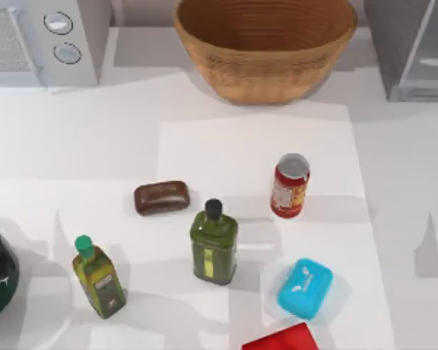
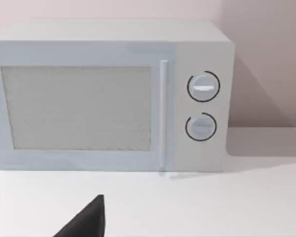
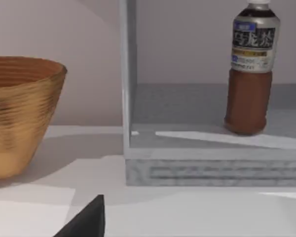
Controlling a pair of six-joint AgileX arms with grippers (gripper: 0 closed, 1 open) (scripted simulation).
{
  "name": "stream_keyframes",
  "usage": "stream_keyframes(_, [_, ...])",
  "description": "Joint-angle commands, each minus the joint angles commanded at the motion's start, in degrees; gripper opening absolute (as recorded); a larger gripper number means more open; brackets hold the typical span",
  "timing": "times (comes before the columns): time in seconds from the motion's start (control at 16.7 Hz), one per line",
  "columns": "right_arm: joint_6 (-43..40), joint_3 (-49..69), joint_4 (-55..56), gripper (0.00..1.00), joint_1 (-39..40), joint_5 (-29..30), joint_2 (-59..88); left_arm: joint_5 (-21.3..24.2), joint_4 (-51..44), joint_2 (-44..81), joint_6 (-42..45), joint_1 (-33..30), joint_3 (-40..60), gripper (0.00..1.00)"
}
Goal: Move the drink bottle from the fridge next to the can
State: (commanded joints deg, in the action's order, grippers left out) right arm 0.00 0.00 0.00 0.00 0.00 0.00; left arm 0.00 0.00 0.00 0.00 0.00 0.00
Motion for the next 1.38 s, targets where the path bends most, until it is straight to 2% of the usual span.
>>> stream_keyframes(0.3, [0.02,2.67,2.73,1.0,-0.69,-0.41,3.56,0.0,0.0,0.0,0.0,0.0,0.0,1.0])
stream_keyframes(0.54, [0.17,10.76,11.05,1.0,-2.62,-2.03,16.88,0.0,0.0,0.0,0.0,0.0,0.0,1.0])
stream_keyframes(1.38, [0.63,49.9,51.29,1.0,-12.02,-10.48,102.48,0.0,0.0,0.0,0.0,0.0,0.0,1.0])
